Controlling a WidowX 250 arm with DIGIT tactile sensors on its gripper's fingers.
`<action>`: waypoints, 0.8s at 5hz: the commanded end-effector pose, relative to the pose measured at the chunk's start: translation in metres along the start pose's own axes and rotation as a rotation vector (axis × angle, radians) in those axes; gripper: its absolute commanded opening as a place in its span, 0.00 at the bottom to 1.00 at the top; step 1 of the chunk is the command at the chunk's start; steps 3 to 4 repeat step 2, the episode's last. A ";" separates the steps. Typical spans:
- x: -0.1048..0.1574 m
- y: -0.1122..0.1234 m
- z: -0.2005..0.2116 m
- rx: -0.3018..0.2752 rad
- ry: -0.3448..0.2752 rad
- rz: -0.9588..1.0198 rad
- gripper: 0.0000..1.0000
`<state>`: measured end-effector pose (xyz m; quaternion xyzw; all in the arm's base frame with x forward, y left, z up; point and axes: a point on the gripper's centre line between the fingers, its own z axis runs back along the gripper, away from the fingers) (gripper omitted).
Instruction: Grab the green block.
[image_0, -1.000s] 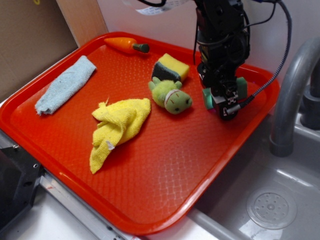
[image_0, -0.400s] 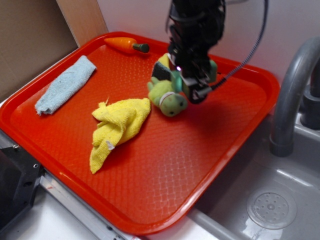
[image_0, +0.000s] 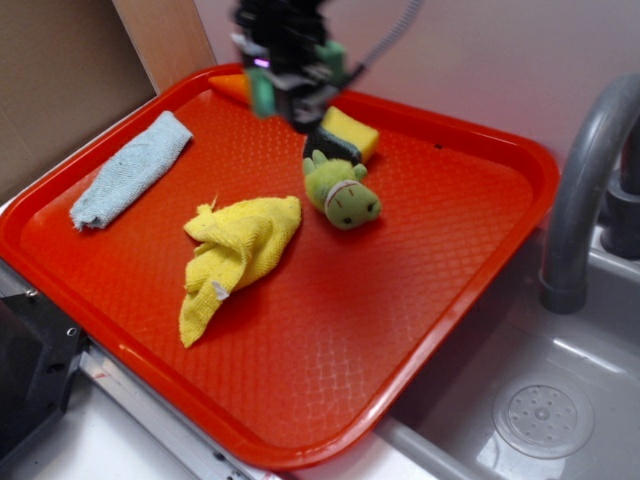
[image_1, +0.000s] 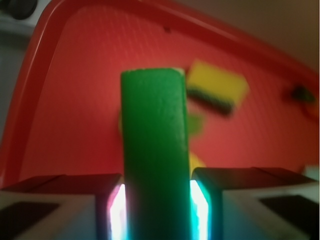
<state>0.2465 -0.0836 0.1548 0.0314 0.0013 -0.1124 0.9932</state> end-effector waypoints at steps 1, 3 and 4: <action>-0.052 0.005 0.045 -0.002 -0.118 0.119 0.00; -0.053 0.009 0.047 -0.034 -0.119 0.112 0.00; -0.053 0.009 0.047 -0.034 -0.119 0.112 0.00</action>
